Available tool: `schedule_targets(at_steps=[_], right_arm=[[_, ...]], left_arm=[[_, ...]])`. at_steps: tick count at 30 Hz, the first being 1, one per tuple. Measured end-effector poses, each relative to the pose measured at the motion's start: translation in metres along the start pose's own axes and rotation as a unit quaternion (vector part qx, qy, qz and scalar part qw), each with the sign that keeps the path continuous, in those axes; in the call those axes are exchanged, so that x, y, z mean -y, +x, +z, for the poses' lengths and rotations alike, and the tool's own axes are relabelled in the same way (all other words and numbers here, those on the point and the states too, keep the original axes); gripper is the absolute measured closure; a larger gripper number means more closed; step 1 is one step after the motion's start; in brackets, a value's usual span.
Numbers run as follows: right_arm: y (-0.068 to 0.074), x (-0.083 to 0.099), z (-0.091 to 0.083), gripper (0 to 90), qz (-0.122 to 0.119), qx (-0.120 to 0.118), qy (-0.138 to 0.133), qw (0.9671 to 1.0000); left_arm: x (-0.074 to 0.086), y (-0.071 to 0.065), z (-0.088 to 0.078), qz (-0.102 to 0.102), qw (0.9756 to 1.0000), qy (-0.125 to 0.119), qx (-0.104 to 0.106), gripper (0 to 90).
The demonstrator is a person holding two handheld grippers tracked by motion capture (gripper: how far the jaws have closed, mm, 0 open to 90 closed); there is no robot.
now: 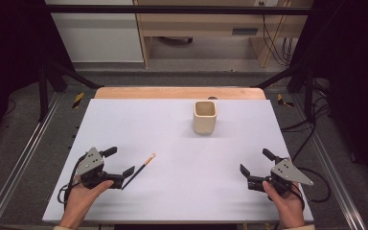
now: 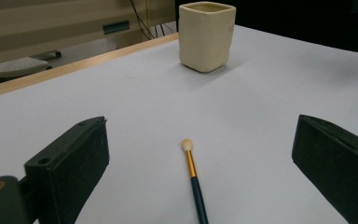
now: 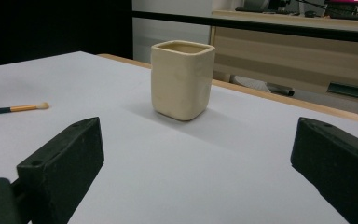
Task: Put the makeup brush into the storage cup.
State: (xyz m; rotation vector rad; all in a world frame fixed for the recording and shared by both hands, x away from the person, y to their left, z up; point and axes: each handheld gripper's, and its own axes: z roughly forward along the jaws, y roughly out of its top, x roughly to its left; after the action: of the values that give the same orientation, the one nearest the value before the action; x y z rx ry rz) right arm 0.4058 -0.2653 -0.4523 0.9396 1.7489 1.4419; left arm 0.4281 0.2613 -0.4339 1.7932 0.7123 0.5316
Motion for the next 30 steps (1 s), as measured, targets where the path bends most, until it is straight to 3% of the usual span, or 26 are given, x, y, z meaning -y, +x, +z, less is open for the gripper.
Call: schedule_targets(at_steps=[4, 7, 20, 24, 30], right_arm=[[0.0, 0.0, 0.0, 3.0, 0.001, 0.0, 0.002, 1.0], [0.0, 0.0, 0.0, 2.9, 0.002, 0.001, -0.001, 1.0], [0.0, 0.0, 0.0, 2.9, 0.004, 0.002, 0.002, 1.0], [0.0, 0.0, 0.0, 2.9, 0.004, 0.002, 0.002, 1.0], [-0.001, 0.0, 0.0, 2.9, 0.005, 0.002, 0.002, 1.0]], left_arm=[[-0.013, -0.005, 0.012, 0.016, 0.9995, 0.028, 0.007, 3.2], [-0.021, -0.007, 0.017, 0.021, 0.9991, 0.036, 0.01, 3.2], [-0.04, -0.008, 0.034, 0.015, 0.9964, 0.082, 0.015, 3.2], [-0.045, -0.009, 0.038, 0.019, 0.9936, 0.11, 0.012, 3.1], [-0.054, -0.016, 0.047, 0.035, 0.9875, 0.153, 0.014, 2.7]])
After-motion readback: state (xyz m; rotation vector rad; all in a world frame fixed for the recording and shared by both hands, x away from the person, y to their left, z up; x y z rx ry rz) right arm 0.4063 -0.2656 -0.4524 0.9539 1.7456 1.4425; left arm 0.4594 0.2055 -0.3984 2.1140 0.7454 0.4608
